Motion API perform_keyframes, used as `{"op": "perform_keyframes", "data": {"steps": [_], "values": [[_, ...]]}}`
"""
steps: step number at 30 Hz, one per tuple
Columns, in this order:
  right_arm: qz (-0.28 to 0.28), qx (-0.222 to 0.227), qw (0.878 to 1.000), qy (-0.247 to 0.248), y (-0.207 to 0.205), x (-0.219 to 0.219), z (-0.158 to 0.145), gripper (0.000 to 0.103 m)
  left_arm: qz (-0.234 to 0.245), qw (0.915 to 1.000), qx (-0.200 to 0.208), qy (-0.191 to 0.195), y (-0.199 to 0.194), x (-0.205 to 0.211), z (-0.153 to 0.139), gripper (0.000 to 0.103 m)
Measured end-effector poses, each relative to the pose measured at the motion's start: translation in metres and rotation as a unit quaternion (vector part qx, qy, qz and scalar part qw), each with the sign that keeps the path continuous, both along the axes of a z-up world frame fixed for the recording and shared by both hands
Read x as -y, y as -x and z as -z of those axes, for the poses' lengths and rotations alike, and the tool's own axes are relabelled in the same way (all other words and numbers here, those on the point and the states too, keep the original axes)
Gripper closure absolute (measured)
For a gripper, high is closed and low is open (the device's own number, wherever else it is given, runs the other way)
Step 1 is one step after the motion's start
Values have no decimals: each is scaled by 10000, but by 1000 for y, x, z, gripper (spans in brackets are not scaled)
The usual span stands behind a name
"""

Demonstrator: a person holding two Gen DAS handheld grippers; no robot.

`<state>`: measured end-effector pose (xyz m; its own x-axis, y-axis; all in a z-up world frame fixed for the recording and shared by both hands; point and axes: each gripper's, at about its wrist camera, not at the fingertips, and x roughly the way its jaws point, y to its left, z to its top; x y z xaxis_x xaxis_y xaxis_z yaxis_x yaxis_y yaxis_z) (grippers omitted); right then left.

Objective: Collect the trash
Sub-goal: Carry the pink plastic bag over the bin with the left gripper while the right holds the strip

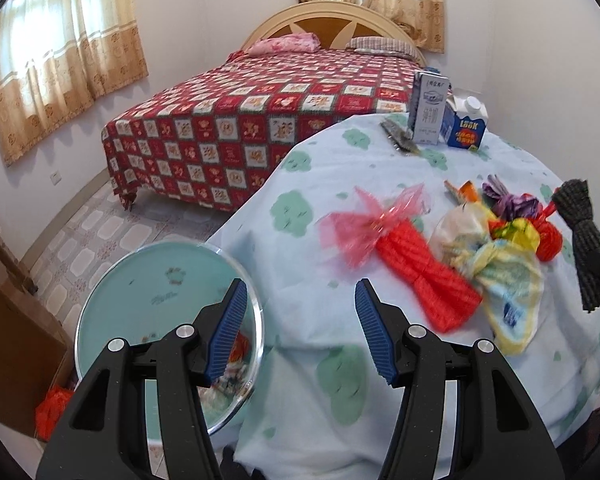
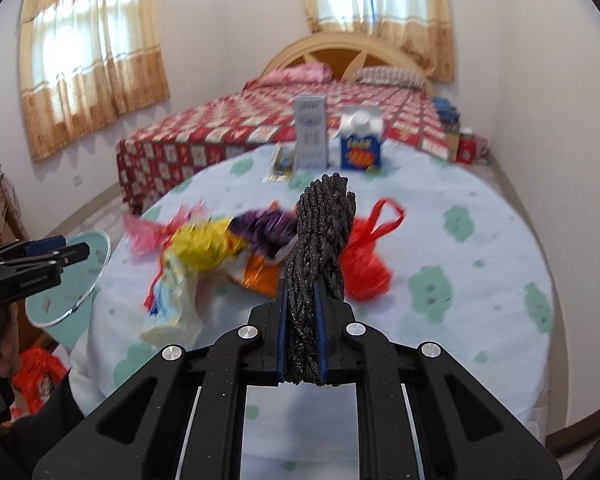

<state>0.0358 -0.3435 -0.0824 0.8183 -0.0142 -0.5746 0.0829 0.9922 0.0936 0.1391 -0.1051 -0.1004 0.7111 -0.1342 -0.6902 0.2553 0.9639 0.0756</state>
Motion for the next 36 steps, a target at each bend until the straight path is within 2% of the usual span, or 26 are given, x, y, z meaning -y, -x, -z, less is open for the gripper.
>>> {"op": "perform_keyframes", "data": {"steps": [5, 11, 13, 14, 20, 24, 28, 36], "values": [[185, 81, 9998, -56, -11, 12, -2, 91, 146, 9999, -24, -67, -27, 26, 6, 47], [97, 93, 9999, -23, -21, 8, 1, 91, 230, 9987, -454, 86, -69, 46, 30, 48], [50, 70, 9999, -57, -25, 7, 3, 91, 304, 9978, -578, 126, -73, 50, 35, 71], [35, 69, 10000, -60, -26, 6, 3, 91, 367, 9976, -581, 80, -72, 53, 37, 72], [-83, 145, 9998, -64, -27, -3, -1, 91, 329, 9990, -309, 35, -55, 43, 19, 75], [-185, 293, 9994, -20, -24, -16, -11, 91, 161, 9996, 226, -54, -29, 20, -9, 75], [-358, 402, 9985, 50, -28, -35, -20, 91, -72, 9983, 570, -112, -15, 0, -25, 75], [-801, 457, 9957, 63, -43, -74, -32, 91, -517, 9955, 770, -179, 10, -43, -32, 75]]}}
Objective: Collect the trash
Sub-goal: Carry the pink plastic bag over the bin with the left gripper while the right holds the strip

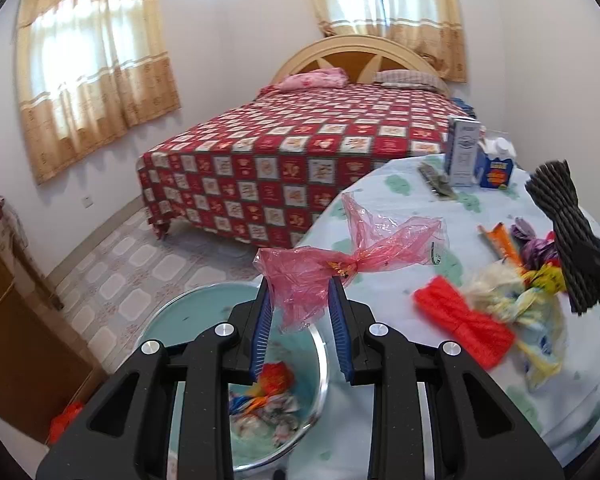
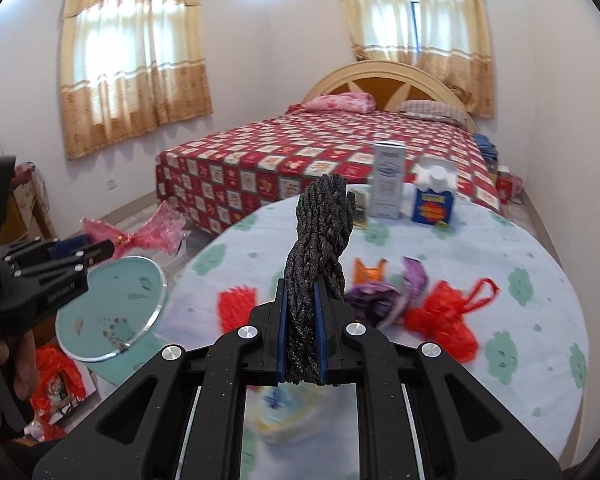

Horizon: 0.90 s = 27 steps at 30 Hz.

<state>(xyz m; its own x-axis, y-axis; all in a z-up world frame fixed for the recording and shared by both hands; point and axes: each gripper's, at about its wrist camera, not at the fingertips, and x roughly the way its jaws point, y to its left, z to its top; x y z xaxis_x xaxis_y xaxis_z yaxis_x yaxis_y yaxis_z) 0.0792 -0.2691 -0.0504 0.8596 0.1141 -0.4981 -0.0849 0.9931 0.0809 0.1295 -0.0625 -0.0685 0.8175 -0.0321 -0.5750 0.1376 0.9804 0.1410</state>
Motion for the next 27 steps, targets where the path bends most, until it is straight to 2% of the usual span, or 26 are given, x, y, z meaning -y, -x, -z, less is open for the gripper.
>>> {"op": "perform_keyframes", "data": {"steps": [5, 15, 27], "values": [[-239, -53, 9997, 35, -10, -26, 0, 91, -307, 9995, 26, -43, 7, -29, 5, 75], [-653, -179, 9975, 205, -26, -72, 6, 91, -616, 9980, 20, -124, 12, -67, 13, 75], [-1092, -356, 9928, 355, -41, -112, 19, 91, -976, 9951, 3, -178, 13, -98, 17, 75]]}}
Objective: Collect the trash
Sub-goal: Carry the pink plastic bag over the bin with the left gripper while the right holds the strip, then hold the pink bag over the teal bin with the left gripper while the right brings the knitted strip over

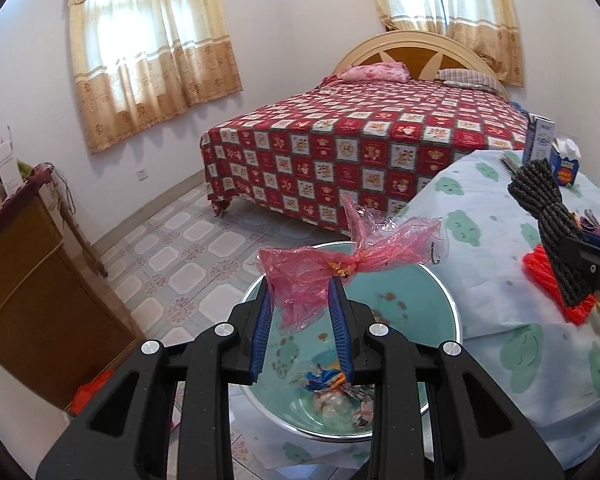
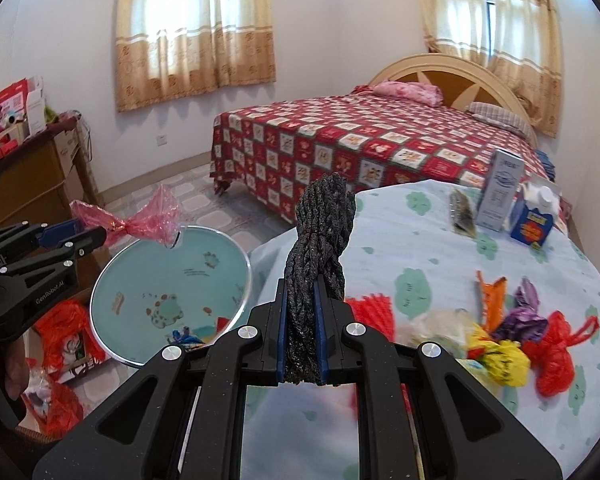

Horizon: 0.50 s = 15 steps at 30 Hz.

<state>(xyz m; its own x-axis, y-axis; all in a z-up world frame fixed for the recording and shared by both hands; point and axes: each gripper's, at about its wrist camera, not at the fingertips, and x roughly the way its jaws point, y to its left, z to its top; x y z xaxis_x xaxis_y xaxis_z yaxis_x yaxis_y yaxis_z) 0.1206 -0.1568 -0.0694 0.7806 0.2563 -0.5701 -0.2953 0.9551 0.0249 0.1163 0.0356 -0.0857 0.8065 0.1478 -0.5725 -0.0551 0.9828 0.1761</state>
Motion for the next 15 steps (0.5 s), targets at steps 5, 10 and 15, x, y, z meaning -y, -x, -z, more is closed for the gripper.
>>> {"op": "perform_keyframes", "data": {"steps": [5, 10, 15], "values": [[-156, -44, 9999, 51, -7, -15, 3, 91, -142, 9999, -4, -56, 1, -12, 2, 75], [-305, -71, 9994, 140, -13, -30, 6, 91, -291, 9995, 21, -129, 2, -21, 3, 75], [-427, -117, 9988, 186, -19, -42, 8, 91, -413, 9990, 40, -185, 3, -28, 3, 75]]}}
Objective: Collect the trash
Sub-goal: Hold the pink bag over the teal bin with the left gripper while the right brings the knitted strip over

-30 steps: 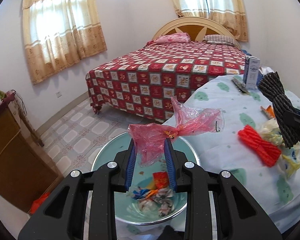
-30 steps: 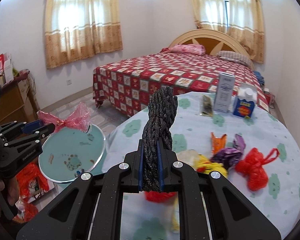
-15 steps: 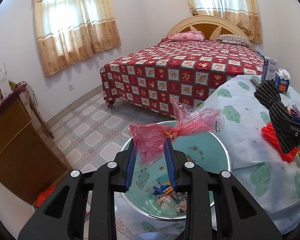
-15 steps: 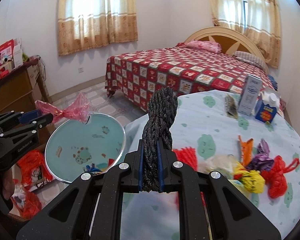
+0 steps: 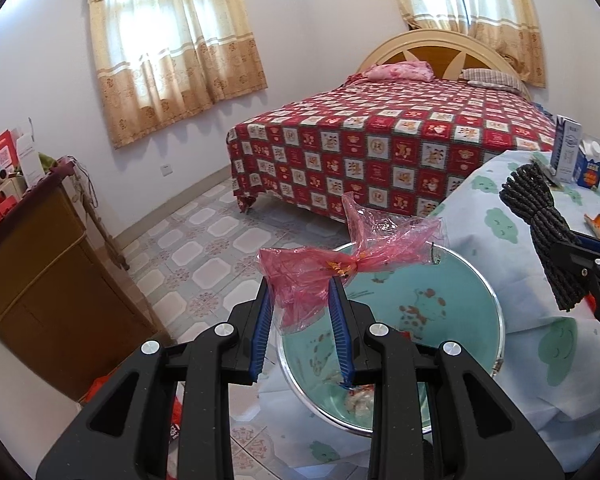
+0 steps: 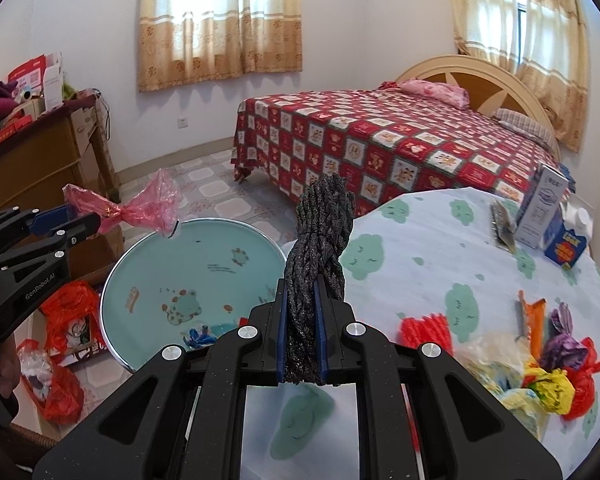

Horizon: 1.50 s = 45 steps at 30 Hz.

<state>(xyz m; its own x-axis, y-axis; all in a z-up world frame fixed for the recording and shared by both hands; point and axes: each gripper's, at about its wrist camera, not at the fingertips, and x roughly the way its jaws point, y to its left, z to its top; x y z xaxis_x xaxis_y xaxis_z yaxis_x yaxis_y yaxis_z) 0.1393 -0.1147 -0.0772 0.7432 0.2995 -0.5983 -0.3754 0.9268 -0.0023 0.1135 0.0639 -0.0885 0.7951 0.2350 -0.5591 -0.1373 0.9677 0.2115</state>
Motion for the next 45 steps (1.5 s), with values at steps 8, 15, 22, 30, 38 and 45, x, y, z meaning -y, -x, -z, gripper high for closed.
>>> {"op": "perform_keyframes", "data": {"steps": [8, 15, 22, 30, 38, 45], "values": [[-226, -23, 9997, 102, -7, -21, 2, 91, -208, 9998, -34, 31, -2, -13, 1, 75], [-384, -57, 9991, 167, -8, -33, 4, 91, -347, 9993, -89, 89, -5, -23, 4, 75], [-463, -78, 9987, 205, -8, -39, 5, 91, -381, 9991, -100, 154, -7, -27, 3, 75], [-510, -93, 9984, 218, -8, -42, 7, 91, -363, 9991, -123, 181, -8, -28, 4, 75], [-516, -96, 9984, 221, -8, -43, 7, 91, -352, 9991, -133, 189, -8, -28, 4, 75], [-526, -105, 9983, 218, -7, -45, 8, 91, -320, 9992, -152, 194, -7, -25, 6, 75]]}}
